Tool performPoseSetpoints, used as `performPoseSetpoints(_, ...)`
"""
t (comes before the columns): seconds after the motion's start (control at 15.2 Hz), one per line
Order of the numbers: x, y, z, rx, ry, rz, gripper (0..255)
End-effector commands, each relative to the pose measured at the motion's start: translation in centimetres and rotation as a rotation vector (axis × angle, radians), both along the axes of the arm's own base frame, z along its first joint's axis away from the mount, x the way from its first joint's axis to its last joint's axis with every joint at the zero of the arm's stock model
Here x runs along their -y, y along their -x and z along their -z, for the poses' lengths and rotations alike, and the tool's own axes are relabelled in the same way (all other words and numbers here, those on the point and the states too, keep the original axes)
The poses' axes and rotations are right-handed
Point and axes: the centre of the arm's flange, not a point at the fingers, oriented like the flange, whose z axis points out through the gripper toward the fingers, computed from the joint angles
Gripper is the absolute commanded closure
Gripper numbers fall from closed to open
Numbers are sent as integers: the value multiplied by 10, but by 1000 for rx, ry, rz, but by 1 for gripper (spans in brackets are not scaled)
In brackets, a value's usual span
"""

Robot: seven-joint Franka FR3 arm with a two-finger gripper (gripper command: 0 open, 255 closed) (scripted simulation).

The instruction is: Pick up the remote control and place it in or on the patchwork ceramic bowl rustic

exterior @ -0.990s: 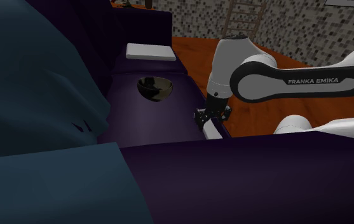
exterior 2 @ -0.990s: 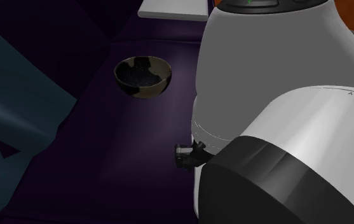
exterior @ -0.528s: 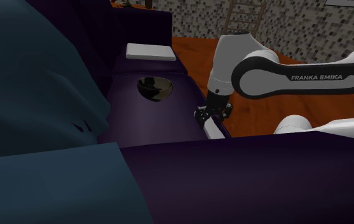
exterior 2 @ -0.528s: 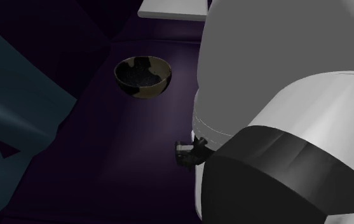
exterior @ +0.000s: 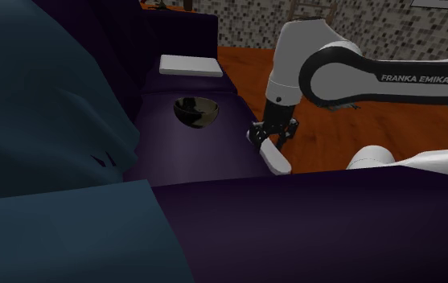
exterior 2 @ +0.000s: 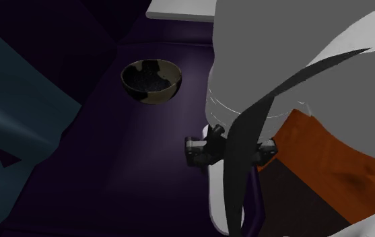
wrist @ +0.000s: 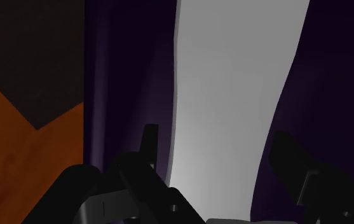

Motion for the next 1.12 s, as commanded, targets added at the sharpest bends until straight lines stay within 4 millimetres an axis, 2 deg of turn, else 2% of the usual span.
performPoseSetpoints(0.0,0,1,-11,0,0,0,255)
performPoseSetpoints(1.06,0,1,-96,0,0,0,255)
